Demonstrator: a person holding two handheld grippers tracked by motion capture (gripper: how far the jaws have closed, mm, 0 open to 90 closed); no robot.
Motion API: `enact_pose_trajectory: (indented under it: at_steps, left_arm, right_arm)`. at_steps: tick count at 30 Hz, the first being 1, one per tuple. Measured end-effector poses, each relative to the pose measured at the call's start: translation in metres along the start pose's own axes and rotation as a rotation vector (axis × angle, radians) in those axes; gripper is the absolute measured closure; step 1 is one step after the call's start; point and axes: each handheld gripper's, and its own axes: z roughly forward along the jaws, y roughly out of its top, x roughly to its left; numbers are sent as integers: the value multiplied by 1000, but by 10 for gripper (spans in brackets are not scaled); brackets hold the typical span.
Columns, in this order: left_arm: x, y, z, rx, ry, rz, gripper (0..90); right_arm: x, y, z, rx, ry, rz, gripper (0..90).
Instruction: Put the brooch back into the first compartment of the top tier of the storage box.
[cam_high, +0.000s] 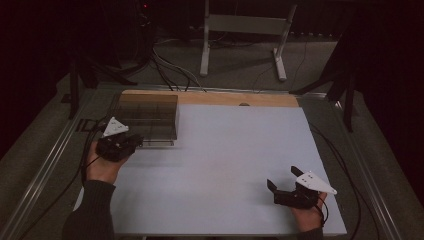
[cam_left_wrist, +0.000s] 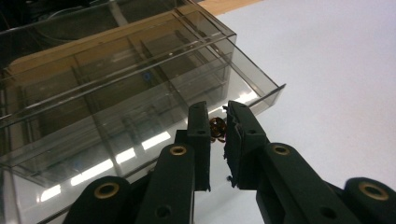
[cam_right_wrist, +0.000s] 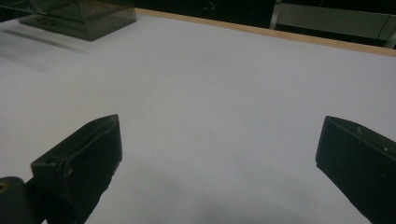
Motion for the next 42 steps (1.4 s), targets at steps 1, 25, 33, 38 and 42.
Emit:
enact_pose_trajectory:
  at_steps: [1, 25, 33, 38, 42]
  left_arm:
    - [1, 0, -1, 0, 2, -1, 813]
    - [19, 2, -1, -4, 61, -25, 812]
    - [24, 4, -3, -10, 79, -33, 813]
    - [25, 4, -4, -18, 88, -38, 812]
    - [27, 5, -3, -18, 92, -44, 812]
  right_arm:
    - [0, 0, 0, 0, 0, 0, 10]
    - [0, 0, 0, -2, 0, 0, 10]
    - [0, 0, 0, -1, 0, -1, 10]
    - [0, 0, 0, 0, 0, 1, 10]
    - [0, 0, 0, 0, 0, 1, 10]
